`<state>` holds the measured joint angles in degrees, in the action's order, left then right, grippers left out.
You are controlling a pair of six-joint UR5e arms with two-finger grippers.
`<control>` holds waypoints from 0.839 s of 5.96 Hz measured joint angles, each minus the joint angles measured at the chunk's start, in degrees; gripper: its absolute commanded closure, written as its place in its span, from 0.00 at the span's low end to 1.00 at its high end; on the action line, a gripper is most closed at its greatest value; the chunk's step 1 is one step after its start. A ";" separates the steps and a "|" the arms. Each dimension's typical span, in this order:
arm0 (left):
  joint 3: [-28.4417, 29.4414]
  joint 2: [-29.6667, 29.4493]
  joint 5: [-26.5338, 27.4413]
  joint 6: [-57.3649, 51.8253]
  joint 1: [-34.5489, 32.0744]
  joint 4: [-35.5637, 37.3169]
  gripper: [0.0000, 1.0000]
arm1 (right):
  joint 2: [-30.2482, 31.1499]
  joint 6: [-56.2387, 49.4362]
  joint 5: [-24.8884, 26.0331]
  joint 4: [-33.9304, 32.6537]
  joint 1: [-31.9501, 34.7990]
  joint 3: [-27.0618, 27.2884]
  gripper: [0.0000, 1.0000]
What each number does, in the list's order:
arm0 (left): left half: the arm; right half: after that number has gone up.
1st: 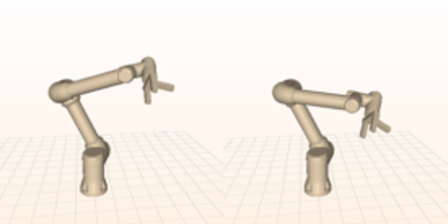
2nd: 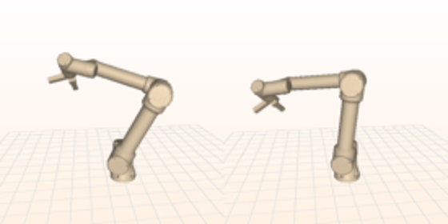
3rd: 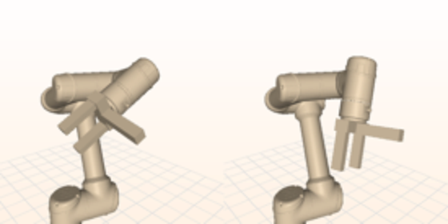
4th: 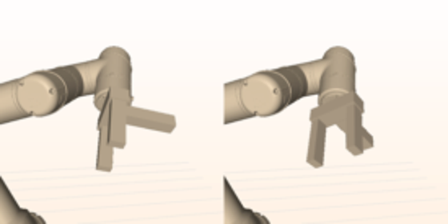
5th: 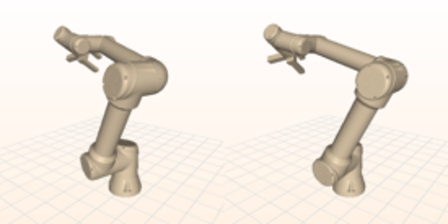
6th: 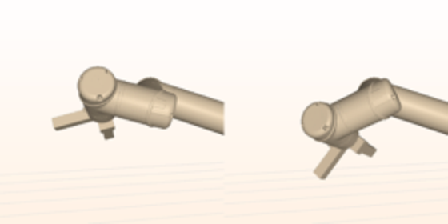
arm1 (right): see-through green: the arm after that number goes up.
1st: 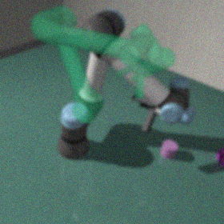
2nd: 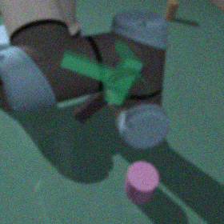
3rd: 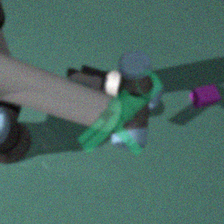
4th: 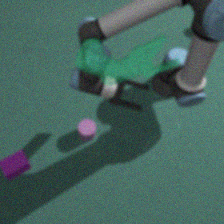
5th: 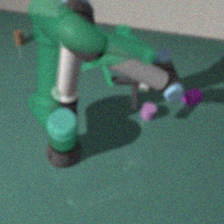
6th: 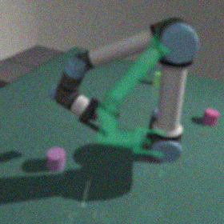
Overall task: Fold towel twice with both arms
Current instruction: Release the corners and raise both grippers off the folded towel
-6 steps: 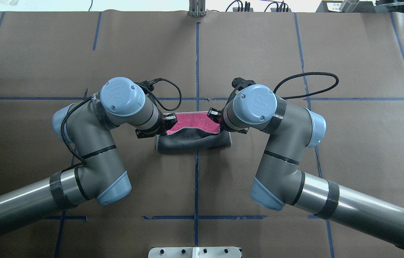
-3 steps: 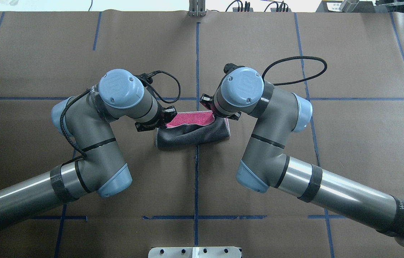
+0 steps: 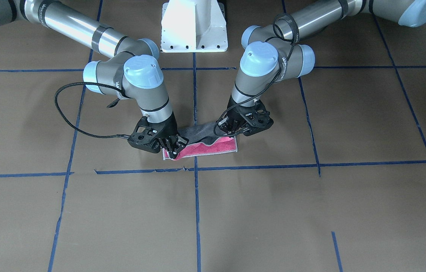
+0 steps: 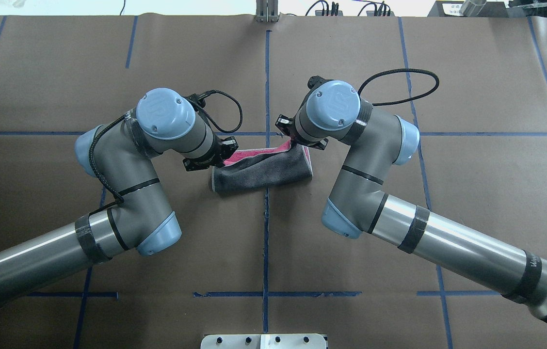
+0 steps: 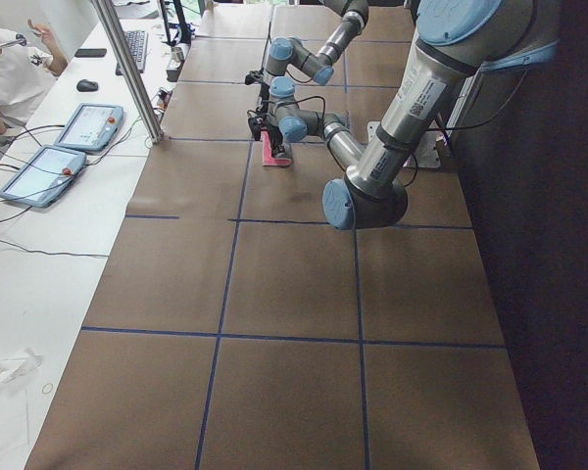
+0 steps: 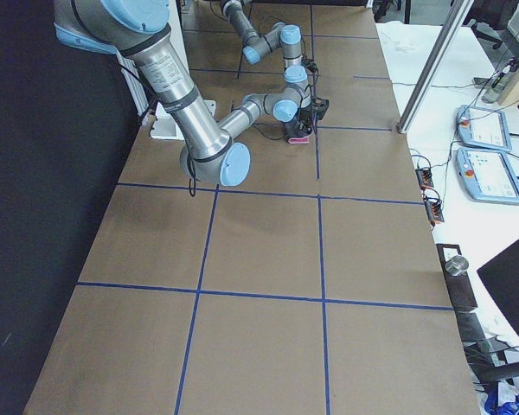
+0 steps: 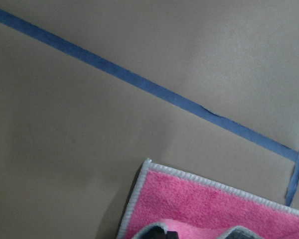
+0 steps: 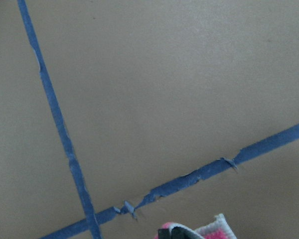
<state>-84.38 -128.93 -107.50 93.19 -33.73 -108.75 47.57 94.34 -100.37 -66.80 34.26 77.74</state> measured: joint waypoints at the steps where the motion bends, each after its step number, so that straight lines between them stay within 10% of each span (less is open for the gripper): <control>1: 1.25 -0.56 0.01 0.43 -0.23 -0.51 0.00 | 0.01 -0.03 -0.22 0.13 0.22 -0.10 0.01; 5: 1.88 0.02 -4.03 1.54 -3.44 -3.91 0.00 | 2.45 -2.18 -3.83 -0.14 1.57 1.71 0.00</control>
<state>-82.49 -128.91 -111.52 94.74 -37.16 -112.66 50.03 92.16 -104.20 -66.94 35.83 79.45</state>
